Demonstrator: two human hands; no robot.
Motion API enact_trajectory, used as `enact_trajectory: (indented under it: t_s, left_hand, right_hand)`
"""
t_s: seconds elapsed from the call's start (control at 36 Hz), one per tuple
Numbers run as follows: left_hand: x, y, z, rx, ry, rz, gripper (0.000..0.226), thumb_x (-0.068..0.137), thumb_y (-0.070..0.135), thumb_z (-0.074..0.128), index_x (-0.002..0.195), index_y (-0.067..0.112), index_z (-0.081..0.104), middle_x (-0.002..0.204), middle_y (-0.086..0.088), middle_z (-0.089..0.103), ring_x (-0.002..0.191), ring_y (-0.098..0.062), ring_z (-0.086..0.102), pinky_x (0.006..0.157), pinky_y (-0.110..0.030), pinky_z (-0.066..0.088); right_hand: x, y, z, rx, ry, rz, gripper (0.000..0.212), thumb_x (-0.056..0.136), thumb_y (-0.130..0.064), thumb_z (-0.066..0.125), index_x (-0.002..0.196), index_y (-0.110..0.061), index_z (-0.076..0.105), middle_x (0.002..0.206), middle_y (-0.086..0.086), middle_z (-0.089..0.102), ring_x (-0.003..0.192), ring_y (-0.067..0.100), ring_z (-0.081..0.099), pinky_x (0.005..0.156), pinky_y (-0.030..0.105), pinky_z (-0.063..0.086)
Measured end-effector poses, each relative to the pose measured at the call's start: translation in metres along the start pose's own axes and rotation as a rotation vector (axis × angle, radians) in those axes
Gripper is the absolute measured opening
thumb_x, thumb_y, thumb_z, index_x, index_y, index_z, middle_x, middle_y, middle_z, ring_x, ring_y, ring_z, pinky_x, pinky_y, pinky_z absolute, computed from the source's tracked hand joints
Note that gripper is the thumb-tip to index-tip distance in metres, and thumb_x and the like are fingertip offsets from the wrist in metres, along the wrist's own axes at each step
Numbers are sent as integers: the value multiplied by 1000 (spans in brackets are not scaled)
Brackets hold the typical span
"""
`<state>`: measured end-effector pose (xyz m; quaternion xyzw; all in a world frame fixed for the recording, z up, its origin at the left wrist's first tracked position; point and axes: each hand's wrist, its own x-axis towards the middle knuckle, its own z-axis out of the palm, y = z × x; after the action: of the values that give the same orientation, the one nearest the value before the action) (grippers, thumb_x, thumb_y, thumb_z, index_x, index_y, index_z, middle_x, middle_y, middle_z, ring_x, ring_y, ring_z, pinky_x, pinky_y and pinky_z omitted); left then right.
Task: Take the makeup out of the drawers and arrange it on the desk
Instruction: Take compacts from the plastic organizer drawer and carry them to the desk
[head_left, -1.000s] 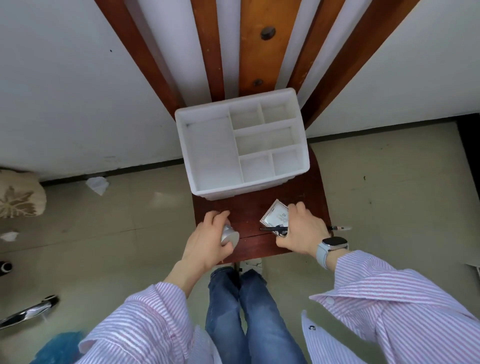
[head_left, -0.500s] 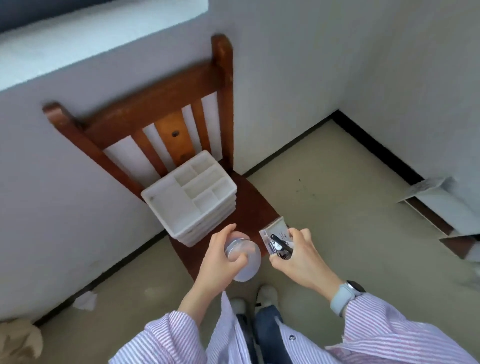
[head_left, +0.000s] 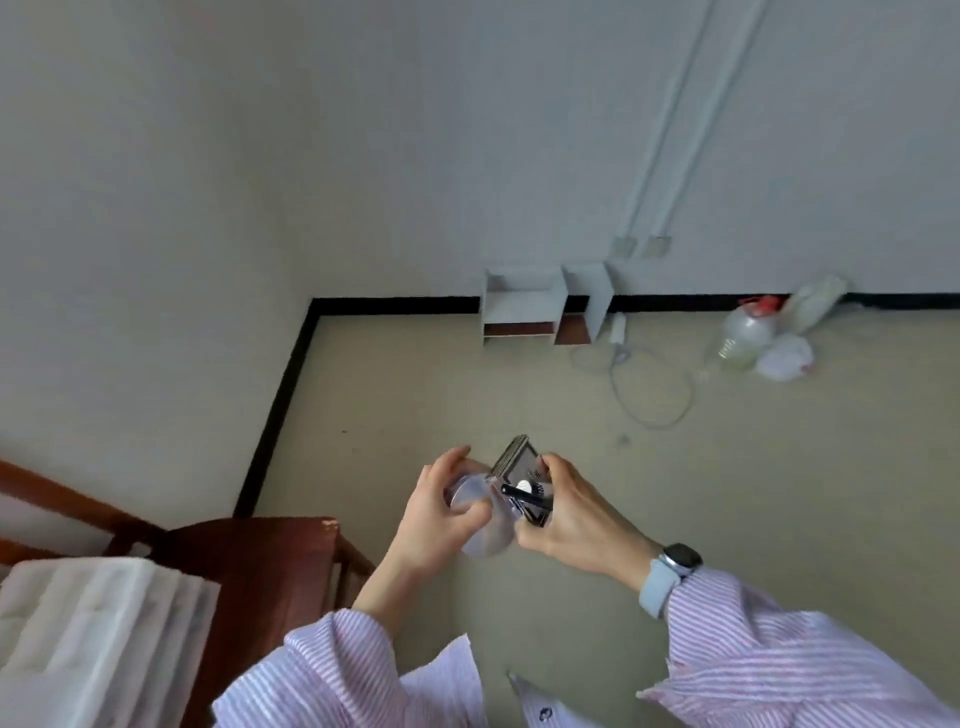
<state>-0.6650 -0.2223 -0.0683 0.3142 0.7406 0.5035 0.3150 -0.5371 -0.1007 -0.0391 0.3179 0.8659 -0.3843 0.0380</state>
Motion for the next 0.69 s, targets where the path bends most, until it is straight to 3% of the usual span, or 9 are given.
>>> enact_trajectory:
  t_s: [0.11,0.17,0.22,0.28,0.33,0.44,0.56,0.69]
  left_hand:
    - [16,38,99,74,-191,101,69,55,44,53,121,30,39,107,27,58,118,-11,46,100,-24,37]
    - [20,57,150,90,-270,121,67,55,45,54,119,32,40,104,28,60,116,-7,45,95,-14,36]
    - [21,74,201,106,-341,135,68,56,46,55,121,32,40,109,19,61,114,-3,45,89,-6,35]
    - [23,87,250,117,-393,146,71,56,46,58,124,29,42,112,13,60,112,-1,47,87,-5,37]
    - [24,102,299,153,-445,175,71,59,42,60,126,25,44,107,20,59,112,0,45,88,-7,37]
    - [31,136,394,285,-574,279,61,71,19,67,128,24,44,105,25,54,108,7,43,86,-4,36]
    - [48,171,491,380,-658,394,60,75,18,66,130,25,44,112,15,47,99,-4,50,87,-24,43]
    - [76,215,622,432,-770,490,59,77,17,65,131,27,42,119,11,41,99,-10,53,83,-28,46]
  right_hand:
    - [-51,83,-54,-38,148,79,60,75,-40,61,123,-17,32,122,2,44,110,21,49,88,32,43]
    - [-79,126,-80,-46,203,125,54,76,-40,59,118,-19,32,117,0,45,107,20,49,83,31,44]
    - [-107,167,-104,-49,246,180,49,77,-41,57,113,-20,31,112,-2,45,104,19,49,79,30,44]
    - [-131,207,-127,-54,284,227,49,76,-42,57,112,-21,31,111,-2,45,104,18,49,79,31,44]
    - [-156,244,-148,-54,330,286,47,76,-42,57,110,-22,30,108,-2,45,100,19,48,77,31,44]
    - [-203,311,-189,-39,445,430,45,77,-41,57,108,-21,32,101,-4,43,90,16,44,71,28,39]
    - [-248,381,-230,-46,574,572,48,77,-40,58,114,-18,35,101,-2,44,95,19,49,71,28,40]
    - [-296,475,-289,-61,673,746,52,77,-41,58,118,-18,35,107,-1,46,94,19,50,71,28,43]
